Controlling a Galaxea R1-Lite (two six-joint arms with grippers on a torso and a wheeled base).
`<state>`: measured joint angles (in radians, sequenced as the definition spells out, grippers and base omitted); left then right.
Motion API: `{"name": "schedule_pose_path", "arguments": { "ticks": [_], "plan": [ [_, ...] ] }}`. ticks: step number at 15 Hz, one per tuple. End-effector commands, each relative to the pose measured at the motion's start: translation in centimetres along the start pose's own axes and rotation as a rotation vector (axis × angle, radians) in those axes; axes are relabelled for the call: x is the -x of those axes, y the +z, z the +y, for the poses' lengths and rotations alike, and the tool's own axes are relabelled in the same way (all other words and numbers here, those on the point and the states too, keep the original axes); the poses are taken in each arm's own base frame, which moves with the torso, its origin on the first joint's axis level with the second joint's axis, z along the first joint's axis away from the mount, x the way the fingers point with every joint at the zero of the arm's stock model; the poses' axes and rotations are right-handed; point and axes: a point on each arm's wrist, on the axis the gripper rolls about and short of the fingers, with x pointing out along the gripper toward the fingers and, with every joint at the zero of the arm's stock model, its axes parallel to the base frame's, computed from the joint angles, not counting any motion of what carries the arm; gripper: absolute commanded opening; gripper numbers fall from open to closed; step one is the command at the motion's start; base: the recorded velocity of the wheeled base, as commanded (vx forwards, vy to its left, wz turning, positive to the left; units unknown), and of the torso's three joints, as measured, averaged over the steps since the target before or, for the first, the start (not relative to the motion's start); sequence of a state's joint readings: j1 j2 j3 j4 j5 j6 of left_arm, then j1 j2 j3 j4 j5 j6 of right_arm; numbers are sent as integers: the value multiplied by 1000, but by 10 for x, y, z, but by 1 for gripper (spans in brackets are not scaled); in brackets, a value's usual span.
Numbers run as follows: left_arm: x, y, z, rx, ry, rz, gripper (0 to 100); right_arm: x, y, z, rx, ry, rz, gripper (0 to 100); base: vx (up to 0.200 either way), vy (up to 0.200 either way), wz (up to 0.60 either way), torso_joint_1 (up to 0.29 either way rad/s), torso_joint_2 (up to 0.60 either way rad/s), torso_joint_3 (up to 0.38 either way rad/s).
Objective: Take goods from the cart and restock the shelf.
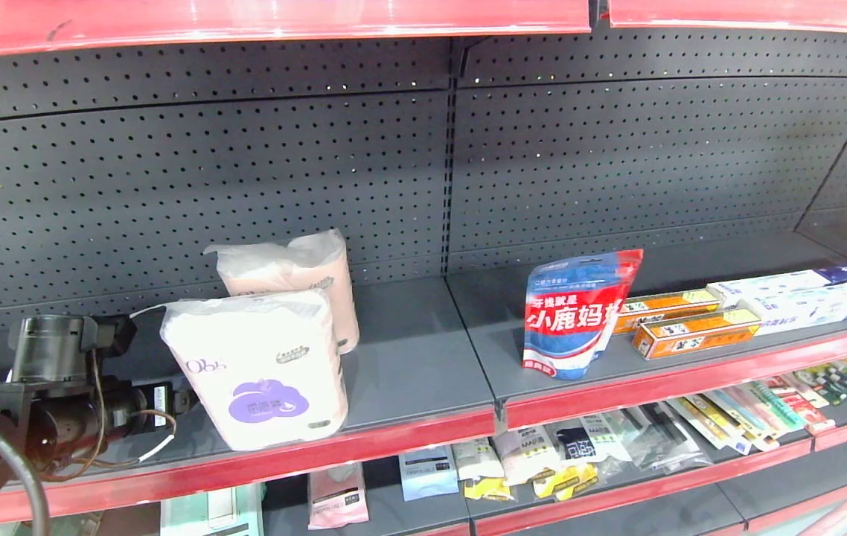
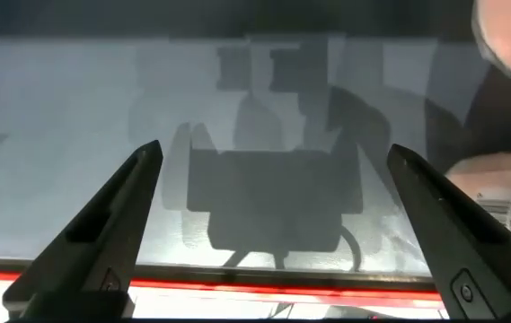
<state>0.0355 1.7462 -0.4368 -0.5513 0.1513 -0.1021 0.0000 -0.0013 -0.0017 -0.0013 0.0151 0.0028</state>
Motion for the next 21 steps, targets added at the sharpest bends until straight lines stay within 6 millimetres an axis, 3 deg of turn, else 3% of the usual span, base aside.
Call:
{"name": "schedule_pose_path", "arguments": {
  "ticks": [1, 21],
  "plan": [
    [-3, -2, -3, -9, -6, 14, 100, 0, 0, 0, 0, 0, 1, 100, 0, 0, 0, 0, 0, 0],
    [-8, 3, -21, -51, -52, 8, 100, 0, 0, 0, 0, 0, 1, 100, 0, 0, 0, 0, 0, 0]
  ]
}}
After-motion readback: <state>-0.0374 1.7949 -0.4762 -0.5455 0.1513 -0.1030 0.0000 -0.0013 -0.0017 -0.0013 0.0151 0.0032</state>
